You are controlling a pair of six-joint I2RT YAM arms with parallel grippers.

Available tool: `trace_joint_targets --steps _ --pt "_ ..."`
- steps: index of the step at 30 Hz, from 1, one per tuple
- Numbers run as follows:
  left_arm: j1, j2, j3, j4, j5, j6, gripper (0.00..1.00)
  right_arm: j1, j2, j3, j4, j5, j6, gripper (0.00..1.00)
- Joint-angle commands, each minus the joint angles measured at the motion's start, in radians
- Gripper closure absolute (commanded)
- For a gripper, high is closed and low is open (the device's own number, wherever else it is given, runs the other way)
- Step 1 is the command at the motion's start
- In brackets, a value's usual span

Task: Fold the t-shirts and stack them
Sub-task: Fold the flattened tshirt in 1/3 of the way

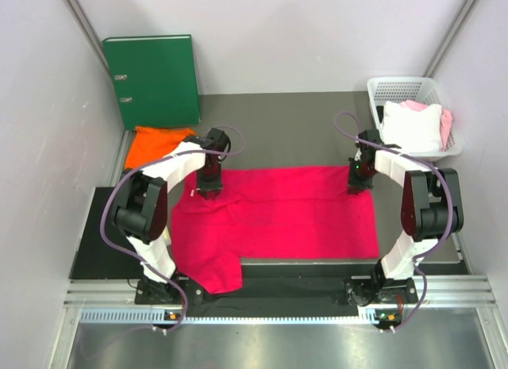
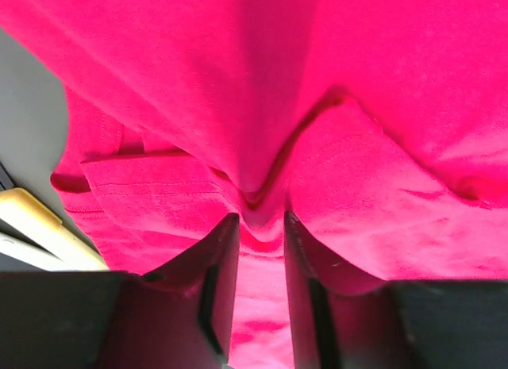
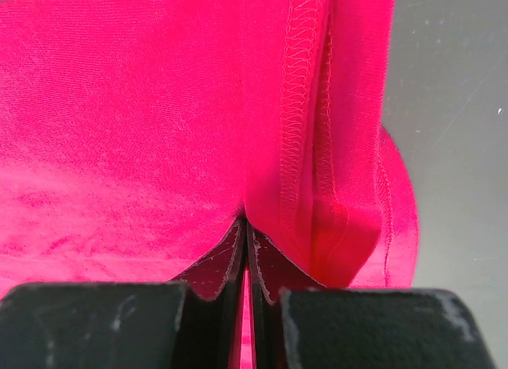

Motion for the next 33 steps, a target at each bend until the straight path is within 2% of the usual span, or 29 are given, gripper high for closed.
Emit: trace_joint_targets --steps 1,5,14,24,29,31,32,33 --pt "-0.017 -0.025 0.02 -0.021 -0.032 -0.018 0.61 0.009 0.018 0.031 0.025 -0.026 -0.011 0.98" --pt "-0.022 -0.028 0.087 -0.014 -0.057 -0.01 0.57 0.009 0.018 0.03 0.026 -0.029 -0.011 0.98" --pt "-0.022 0.093 0.213 0.012 -0.084 0.025 0.58 0.009 0.029 0.036 0.026 -0.038 -0.013 0.97" --pt "-0.02 0.174 0.218 0.038 -0.06 0.034 0.61 0.009 0.021 0.033 0.028 -0.038 -0.014 0.97" --pt "-0.022 0.153 0.197 0.042 -0.046 0.034 0.73 0.009 0.025 0.034 0.028 -0.039 -0.014 0.97" --pt "-0.022 0.139 0.187 0.041 -0.034 0.037 0.84 0.008 0.029 0.036 0.026 -0.042 -0.014 0.98" --pt "-0.022 0.136 0.183 0.041 -0.032 0.034 0.96 0.009 0.027 0.036 0.028 -0.041 -0.016 0.97" --pt "-0.023 0.128 0.18 0.038 -0.028 0.036 1.0 0.009 0.03 0.037 0.03 -0.041 -0.016 0.97"
